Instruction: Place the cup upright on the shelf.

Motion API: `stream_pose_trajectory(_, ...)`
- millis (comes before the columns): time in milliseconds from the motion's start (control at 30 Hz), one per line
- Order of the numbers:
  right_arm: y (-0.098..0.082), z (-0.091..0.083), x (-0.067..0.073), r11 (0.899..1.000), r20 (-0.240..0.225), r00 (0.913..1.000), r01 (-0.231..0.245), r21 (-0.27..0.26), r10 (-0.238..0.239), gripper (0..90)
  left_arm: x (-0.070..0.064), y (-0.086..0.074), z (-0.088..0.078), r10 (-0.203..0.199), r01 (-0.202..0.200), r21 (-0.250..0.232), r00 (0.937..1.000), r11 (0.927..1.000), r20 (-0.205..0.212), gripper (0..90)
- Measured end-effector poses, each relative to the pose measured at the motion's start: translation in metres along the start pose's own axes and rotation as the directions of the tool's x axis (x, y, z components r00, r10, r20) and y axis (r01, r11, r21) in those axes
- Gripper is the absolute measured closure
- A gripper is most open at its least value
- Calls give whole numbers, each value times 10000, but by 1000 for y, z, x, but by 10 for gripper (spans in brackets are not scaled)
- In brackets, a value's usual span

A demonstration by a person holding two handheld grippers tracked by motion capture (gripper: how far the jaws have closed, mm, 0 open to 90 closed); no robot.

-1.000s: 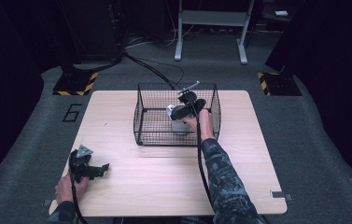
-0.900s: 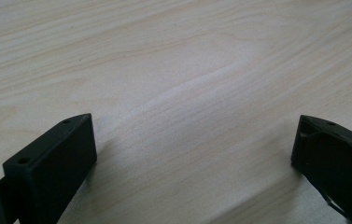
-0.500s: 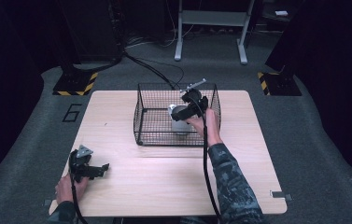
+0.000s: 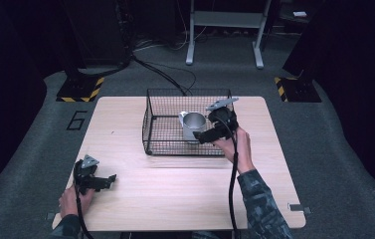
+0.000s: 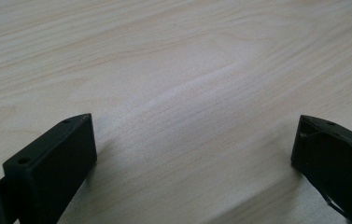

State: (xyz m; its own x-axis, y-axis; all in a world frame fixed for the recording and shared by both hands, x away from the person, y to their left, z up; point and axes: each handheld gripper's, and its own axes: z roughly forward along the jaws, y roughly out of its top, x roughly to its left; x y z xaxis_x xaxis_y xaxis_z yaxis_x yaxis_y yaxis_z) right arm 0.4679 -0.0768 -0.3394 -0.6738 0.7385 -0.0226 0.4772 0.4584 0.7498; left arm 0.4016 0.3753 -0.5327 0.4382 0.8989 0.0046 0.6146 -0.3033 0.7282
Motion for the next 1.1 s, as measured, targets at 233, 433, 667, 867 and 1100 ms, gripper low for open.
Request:
stream_pose_trajectory(233, -35, -17, -4, 9998, 294, 9994, -185, -84, 187, 0, 0, 0, 0, 8, -8, 5, 10000, 10000, 0, 1)
stream_pose_trajectory(433, -70, -30, -12, 9980, 662, 9958, -625, -32, 626, 0, 0, 0, 0, 11, -11, 3, 10000, 10000, 1, 1)
stream_pose_trajectory(667, -113, -40, -25, 9930, 1099, 9871, -1177, 33, 1167, 0, 0, 0, 0, 1, -1, 6, 10000, 10000, -1, 1)
stream_pose_trajectory(867, -149, -42, -34, 9846, 1472, 9750, -1724, 272, 1666, 0, 0, 0, 0, 4, -4, -1, 10000, 10000, -1, 1)
stream_pose_trajectory(1100, -184, -43, -45, 9708, 2047, 9520, -2381, 277, 2276, 0, 0, 0, 0, 1, -1, 2, 10000, 10000, 0, 1)
